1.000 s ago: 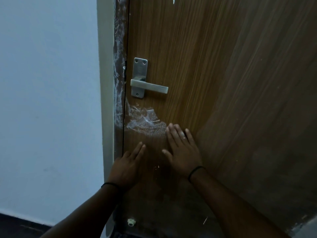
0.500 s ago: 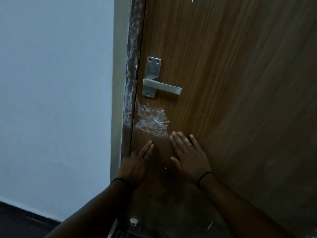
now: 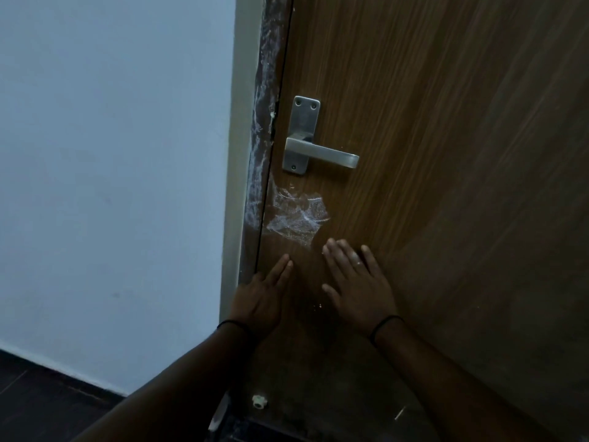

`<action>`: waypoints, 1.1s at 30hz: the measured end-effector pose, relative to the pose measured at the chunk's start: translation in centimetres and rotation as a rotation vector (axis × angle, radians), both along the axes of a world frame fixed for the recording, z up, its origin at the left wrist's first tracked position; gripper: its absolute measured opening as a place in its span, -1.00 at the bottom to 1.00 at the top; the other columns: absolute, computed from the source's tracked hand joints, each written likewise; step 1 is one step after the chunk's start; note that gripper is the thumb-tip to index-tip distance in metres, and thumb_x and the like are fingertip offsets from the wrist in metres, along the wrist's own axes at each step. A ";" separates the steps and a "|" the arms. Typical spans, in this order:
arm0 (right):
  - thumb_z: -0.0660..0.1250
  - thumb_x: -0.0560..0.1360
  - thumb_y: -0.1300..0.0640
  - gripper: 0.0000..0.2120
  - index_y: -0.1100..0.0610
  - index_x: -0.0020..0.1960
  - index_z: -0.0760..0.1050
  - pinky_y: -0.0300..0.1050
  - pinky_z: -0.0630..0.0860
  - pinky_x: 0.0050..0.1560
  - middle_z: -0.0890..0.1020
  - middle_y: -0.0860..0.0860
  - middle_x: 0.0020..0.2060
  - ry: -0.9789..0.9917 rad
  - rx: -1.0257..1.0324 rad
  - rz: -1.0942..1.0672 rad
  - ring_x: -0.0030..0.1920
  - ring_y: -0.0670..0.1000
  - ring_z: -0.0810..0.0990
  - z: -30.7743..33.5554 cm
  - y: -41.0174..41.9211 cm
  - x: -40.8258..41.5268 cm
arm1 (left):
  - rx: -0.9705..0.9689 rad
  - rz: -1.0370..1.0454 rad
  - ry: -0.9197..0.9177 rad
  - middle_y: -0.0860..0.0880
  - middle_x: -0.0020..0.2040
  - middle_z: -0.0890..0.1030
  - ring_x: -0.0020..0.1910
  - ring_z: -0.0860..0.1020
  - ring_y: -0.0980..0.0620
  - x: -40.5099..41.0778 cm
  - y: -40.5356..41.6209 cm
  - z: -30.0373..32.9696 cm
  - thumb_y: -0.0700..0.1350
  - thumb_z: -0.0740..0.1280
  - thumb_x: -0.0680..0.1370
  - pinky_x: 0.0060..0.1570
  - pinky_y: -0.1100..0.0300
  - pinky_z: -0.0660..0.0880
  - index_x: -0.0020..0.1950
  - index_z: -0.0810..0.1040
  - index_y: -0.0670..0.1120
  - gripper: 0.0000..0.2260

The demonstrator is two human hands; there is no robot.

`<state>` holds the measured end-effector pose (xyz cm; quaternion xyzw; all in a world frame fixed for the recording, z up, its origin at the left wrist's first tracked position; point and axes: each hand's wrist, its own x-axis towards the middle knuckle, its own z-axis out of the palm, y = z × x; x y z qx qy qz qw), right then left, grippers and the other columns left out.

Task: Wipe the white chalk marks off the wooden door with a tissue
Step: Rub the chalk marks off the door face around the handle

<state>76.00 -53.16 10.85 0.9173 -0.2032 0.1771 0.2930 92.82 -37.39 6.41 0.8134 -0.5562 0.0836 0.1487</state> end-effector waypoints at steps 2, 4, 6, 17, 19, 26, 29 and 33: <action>-0.02 0.61 -0.18 -0.35 0.13 0.59 0.00 0.13 -0.13 0.54 0.02 0.04 0.59 -0.072 -0.017 -0.021 0.58 0.03 -0.04 1.8 -0.6 0.0 | -0.014 0.003 -0.004 0.05 0.60 -0.24 0.15 0.46 -0.09 -0.2 -0.4 0.0 0.01 0.00 0.63 -0.13 0.11 0.30 0.60 -0.21 0.06 -0.42; -0.03 0.61 -0.19 -0.33 0.14 0.59 -0.04 0.12 -0.15 0.55 -0.03 0.05 0.59 -0.139 -0.019 -0.006 0.58 0.04 -0.08 3.2 -0.4 1.5 | -0.027 0.008 0.013 0.07 0.60 -0.24 0.15 0.46 -0.08 -0.6 -0.5 -0.6 0.00 0.01 0.63 -0.17 0.13 0.29 0.59 -0.22 0.07 -0.41; -0.01 0.61 -0.19 -0.32 0.15 0.59 -0.06 0.12 -0.15 0.55 -0.05 0.06 0.59 -0.145 0.002 0.027 0.58 0.05 -0.11 3.2 0.6 3.6 | -0.033 0.013 0.007 0.09 0.59 -0.25 0.13 0.47 -0.06 -0.9 -0.4 -1.1 0.00 0.02 0.64 -0.20 0.14 0.28 0.58 -0.24 0.09 -0.40; -0.02 0.61 -0.16 -0.35 0.13 0.59 -0.03 0.12 -0.11 0.55 0.02 0.05 0.59 -0.030 -0.022 0.026 0.58 0.04 -0.06 3.2 0.2 1.9 | -0.020 0.002 -0.039 0.05 0.59 -0.27 0.16 0.44 -0.06 0.4 -0.1 0.6 0.03 0.01 0.66 -0.03 0.08 0.42 0.60 -0.23 0.04 -0.42; -0.03 0.62 -0.18 -0.34 0.15 0.59 -0.06 0.12 -0.14 0.55 -0.02 0.07 0.59 -0.069 -0.015 0.043 0.58 0.05 -0.11 3.9 1.5 4.2 | -0.028 0.008 -0.035 0.05 0.59 -0.26 0.15 0.45 -0.08 0.2 0.0 0.4 0.01 0.00 0.66 -0.05 0.08 0.41 0.60 -0.21 0.04 -0.42; 0.02 0.64 -0.12 -0.37 0.13 0.59 -0.07 0.12 -0.15 0.55 -0.06 0.04 0.59 0.177 -0.017 0.122 0.58 0.03 -0.13 1.5 2.6 5.3 | 0.027 0.035 -0.019 0.06 0.60 -0.20 0.22 0.45 -0.14 1.0 0.5 -0.4 0.03 -0.02 0.66 -0.03 0.06 0.39 0.60 -0.17 0.06 -0.45; -0.03 0.64 -0.12 -0.40 0.12 0.59 -0.01 0.13 -0.12 0.55 0.03 0.04 0.59 0.079 -0.028 0.086 0.58 0.02 -0.08 3.5 1.4 3.6 | 0.051 0.029 -0.006 0.05 0.60 -0.22 0.20 0.47 -0.14 1.2 0.5 -0.2 0.06 0.02 0.65 0.01 0.03 0.43 0.59 -0.20 0.06 -0.42; -0.05 0.64 -0.13 -0.40 0.14 0.59 -0.02 0.13 -0.10 0.55 0.03 0.05 0.58 -0.112 -0.041 0.051 0.58 0.03 -0.06 6.6 1.4 5.0 | 0.006 -0.006 0.032 0.12 0.50 -0.39 0.20 0.43 -0.11 0.3 0.1 0.4 0.03 0.03 0.66 0.01 0.05 0.42 0.58 -0.27 0.08 -0.41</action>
